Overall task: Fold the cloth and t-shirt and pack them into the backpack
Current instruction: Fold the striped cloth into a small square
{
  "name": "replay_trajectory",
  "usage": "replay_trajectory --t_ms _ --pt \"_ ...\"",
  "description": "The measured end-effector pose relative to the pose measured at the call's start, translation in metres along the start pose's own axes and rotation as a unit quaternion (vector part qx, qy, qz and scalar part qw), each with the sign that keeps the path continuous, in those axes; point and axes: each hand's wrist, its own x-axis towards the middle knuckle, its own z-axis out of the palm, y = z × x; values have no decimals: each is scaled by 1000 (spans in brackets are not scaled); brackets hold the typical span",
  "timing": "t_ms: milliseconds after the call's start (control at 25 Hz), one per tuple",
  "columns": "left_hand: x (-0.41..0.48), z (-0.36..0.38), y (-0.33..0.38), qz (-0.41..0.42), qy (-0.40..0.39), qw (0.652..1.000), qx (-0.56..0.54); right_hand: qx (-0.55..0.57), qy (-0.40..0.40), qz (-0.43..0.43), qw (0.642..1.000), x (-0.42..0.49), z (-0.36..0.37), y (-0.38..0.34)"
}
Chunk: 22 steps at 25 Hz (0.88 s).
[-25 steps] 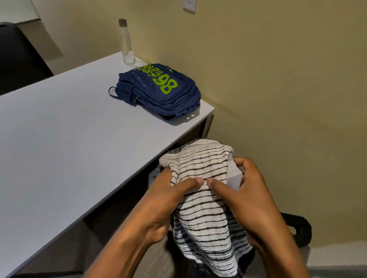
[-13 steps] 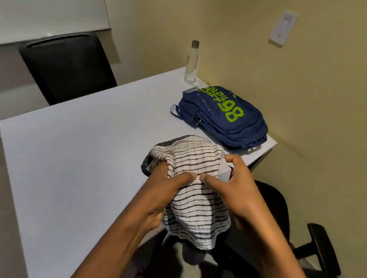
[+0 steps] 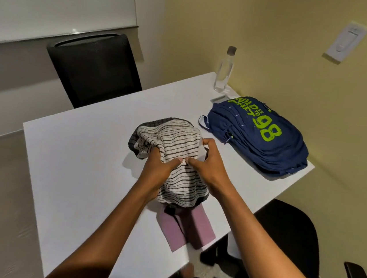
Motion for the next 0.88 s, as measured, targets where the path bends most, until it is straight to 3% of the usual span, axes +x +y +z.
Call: replay_trajectory --t_ms 400,640,760,880 --pt "42 9 -143 -149 23 987 49 -142 -116 95 978 51 22 137" --pt "34 24 -167 -234 41 969 68 -249 -199 78 945 54 29 197" --pt "36 38 -167 -246 88 958 122 -260 -207 61 941 63 35 221" --pt "37 47 -162 -231 184 949 110 -220 -232 78 944 79 29 220"
